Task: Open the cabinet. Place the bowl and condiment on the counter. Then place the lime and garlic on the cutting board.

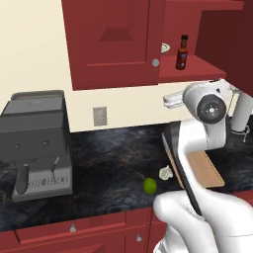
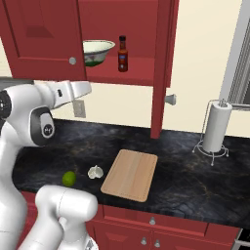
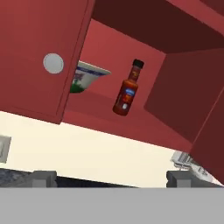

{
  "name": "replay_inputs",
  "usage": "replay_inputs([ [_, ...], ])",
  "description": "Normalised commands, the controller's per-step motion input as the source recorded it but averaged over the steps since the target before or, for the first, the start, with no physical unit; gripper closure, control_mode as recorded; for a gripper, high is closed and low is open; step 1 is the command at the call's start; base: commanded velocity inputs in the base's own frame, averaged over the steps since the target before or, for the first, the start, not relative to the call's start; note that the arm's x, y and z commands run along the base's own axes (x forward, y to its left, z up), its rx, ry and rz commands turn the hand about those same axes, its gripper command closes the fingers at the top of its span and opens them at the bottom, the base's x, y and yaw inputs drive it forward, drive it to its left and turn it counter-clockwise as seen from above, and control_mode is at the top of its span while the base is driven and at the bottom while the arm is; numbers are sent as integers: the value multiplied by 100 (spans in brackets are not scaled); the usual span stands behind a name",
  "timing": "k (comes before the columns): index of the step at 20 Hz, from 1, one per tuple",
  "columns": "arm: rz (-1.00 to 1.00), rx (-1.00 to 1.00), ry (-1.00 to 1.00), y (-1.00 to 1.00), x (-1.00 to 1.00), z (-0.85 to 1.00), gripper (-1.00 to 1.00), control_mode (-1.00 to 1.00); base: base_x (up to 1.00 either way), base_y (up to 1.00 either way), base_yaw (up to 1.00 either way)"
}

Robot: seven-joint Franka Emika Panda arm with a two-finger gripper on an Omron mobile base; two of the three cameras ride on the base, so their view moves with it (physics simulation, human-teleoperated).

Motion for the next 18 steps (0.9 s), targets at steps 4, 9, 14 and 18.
replay_inputs([
  [4, 20, 19, -5, 34, -39, 1, -100, -100, 0, 0, 0],
  [9, 16, 20, -5, 24, -17, 24, -100, -100, 0, 0, 0],
  [14, 5, 9, -7, 9, -1, 30, -100, -100, 0, 0, 0],
  [18, 0, 0, 0, 5, 20, 6, -100, -100, 0, 0, 0],
])
